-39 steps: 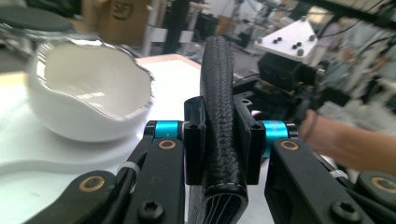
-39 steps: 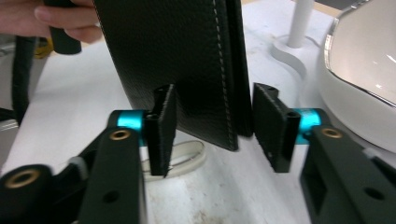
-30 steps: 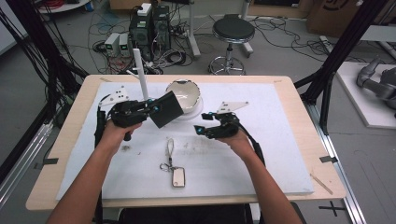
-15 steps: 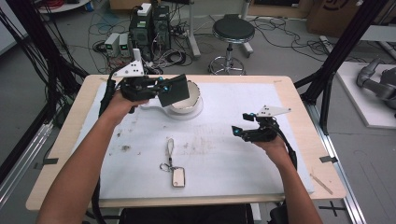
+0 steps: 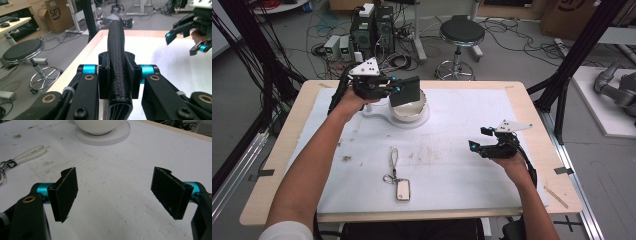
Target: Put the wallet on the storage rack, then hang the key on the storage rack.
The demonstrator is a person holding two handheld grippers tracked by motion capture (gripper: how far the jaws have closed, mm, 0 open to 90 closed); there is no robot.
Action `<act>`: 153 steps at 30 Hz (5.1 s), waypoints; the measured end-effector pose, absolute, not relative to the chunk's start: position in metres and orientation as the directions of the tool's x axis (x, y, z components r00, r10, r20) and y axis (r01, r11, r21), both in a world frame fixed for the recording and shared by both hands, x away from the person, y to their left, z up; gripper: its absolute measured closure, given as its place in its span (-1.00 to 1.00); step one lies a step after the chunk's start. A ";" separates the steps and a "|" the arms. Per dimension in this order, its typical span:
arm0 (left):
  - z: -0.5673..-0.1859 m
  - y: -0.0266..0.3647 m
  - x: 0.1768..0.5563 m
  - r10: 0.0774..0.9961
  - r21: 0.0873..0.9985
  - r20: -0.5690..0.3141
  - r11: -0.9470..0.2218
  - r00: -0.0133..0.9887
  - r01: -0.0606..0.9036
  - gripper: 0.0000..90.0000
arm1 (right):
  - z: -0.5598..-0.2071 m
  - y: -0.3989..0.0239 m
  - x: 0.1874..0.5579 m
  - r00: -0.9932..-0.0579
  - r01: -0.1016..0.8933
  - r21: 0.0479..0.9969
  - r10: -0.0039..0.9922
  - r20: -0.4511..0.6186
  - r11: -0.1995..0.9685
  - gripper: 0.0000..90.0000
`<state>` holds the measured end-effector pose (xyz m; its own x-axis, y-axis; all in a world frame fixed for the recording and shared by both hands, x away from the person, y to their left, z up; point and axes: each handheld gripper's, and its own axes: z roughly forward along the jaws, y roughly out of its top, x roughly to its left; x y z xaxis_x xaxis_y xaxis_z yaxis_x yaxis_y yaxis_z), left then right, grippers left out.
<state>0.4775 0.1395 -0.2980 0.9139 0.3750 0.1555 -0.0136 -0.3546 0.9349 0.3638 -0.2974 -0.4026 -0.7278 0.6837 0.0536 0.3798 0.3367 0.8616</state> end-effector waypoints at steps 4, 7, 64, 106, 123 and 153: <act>-0.300 0.132 0.487 0.343 0.921 0.171 -0.389 0.923 -0.026 0.69 | -0.402 -0.301 0.364 -0.723 0.375 0.869 0.689 0.056 0.324 -0.51; -0.306 0.126 0.496 0.324 0.909 0.178 -0.415 0.929 -0.030 0.69 | -0.402 -0.304 0.362 -0.722 0.371 0.873 0.690 0.056 0.317 -0.51; -0.352 0.158 0.488 0.632 0.921 -0.035 -0.281 0.774 0.271 -0.09 | -0.408 -0.303 0.359 -0.703 0.408 0.855 0.708 0.071 0.320 -0.49; -0.390 0.230 0.367 0.795 0.929 -0.223 -0.003 0.564 0.371 -0.50 | -0.405 -0.308 0.360 -0.641 0.422 0.867 0.763 0.079 0.265 -0.52; -0.407 0.194 0.331 0.787 0.902 -0.224 -0.055 0.574 0.428 -0.49 | -0.405 -0.306 0.350 -0.640 0.433 0.863 0.763 0.092 0.260 -0.52; -0.442 0.125 0.339 0.785 0.728 -0.148 -0.325 0.602 0.604 0.76 | -0.405 -0.309 0.350 -0.632 0.442 0.860 0.769 0.097 0.255 -0.51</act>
<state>0.3385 0.1253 -0.4422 0.6016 0.7848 -0.1485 0.6036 -0.3250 0.7280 0.3498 -0.3086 -0.4048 -0.6321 0.7688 0.0966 0.4420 0.2554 0.8599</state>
